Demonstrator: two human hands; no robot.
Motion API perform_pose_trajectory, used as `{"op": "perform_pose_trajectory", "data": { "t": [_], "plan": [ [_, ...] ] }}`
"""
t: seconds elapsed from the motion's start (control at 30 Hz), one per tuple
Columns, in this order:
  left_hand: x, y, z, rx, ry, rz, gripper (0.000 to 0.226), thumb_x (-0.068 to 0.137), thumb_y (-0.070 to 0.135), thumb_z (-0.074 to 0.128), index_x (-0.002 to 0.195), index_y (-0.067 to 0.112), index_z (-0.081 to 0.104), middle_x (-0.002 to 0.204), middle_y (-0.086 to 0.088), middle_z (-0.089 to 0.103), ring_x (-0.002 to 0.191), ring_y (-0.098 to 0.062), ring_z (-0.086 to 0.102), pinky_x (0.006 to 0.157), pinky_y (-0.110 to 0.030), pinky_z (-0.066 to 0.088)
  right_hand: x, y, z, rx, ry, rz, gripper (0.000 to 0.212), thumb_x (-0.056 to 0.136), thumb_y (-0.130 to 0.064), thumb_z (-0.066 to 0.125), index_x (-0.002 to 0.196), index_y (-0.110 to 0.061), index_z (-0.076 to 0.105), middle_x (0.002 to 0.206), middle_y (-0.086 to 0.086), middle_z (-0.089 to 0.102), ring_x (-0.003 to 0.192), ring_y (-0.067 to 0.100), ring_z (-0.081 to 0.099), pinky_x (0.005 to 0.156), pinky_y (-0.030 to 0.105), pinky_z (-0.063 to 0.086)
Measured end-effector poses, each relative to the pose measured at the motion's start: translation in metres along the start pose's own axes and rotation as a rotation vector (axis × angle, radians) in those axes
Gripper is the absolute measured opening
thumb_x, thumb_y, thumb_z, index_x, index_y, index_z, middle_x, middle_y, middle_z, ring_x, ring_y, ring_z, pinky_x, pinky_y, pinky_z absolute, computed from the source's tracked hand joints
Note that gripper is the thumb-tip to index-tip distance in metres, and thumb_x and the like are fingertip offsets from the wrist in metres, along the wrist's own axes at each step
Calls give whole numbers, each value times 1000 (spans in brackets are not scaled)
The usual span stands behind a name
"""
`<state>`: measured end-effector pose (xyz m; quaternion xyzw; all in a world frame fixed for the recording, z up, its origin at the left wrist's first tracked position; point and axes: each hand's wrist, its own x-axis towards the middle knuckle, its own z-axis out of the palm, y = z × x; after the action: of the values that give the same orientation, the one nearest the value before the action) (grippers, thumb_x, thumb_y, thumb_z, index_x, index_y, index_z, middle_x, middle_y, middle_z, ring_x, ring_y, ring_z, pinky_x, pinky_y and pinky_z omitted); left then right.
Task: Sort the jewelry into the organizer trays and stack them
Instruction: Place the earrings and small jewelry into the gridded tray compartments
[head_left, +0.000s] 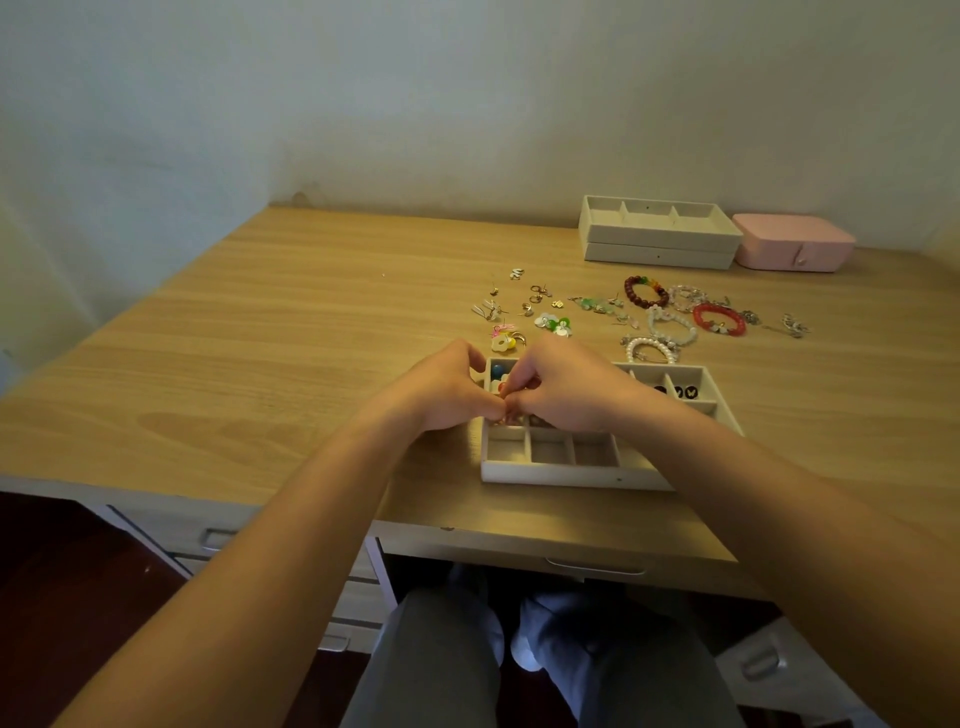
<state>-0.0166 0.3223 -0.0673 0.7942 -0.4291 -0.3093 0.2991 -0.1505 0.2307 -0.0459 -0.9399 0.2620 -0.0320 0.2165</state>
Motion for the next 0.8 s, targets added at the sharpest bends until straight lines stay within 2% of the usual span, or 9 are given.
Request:
{"op": "perform_pose_trajectory", "data": {
  "t": [0.13, 0.23, 0.5, 0.63, 0.73, 0.8],
  "plan": [
    [2, 2, 5, 80, 32, 1, 64, 69, 24, 86, 120, 21, 47, 98, -2, 65, 92, -20, 61, 76, -34, 49, -2, 0, 1, -35, 41, 29, 11, 87, -26, 78, 95, -24, 84, 82, -9, 72, 78, 12, 63, 68, 31, 56],
    [2, 4, 5, 95, 33, 3, 66, 69, 26, 87, 120, 21, 47, 98, -2, 64, 94, -19, 61, 74, -33, 48, -4, 0, 2, -64, 80, 61, 10, 87, -31, 78, 93, -25, 83, 82, -9, 72, 79, 12, 64, 71, 36, 59],
    [2, 3, 2, 107, 25, 16, 63, 71, 23, 84, 123, 21, 48, 96, 0, 62, 88, -17, 58, 68, -31, 43, -1, -6, 8, -13, 154, 156, 5, 78, -20, 80, 82, -23, 82, 74, -6, 69, 76, 13, 65, 67, 31, 58],
    [1, 1, -2, 50, 1, 14, 54, 75, 27, 81, 121, 21, 53, 101, -2, 65, 91, -17, 59, 73, -33, 46, 0, -1, 2, 44, 176, 137, 8, 84, -17, 76, 86, -21, 82, 72, -10, 65, 72, 7, 59, 55, 20, 40],
    [0, 0, -8, -42, -44, -22, 39, 82, 26, 73, 118, 22, 58, 90, -1, 64, 68, -13, 48, 52, -25, 35, -1, 3, -6, 171, 155, 124, 19, 89, -10, 66, 90, -20, 82, 80, -8, 69, 77, 7, 60, 60, 21, 45],
    [0, -2, -11, -109, -55, -41, 34, 85, 21, 69, 118, 20, 61, 82, -1, 62, 62, -13, 43, 46, -23, 28, -3, 4, -9, 215, 141, 97, 23, 91, -10, 63, 87, -22, 82, 84, -10, 69, 79, 6, 60, 64, 22, 49]
  ]
}}
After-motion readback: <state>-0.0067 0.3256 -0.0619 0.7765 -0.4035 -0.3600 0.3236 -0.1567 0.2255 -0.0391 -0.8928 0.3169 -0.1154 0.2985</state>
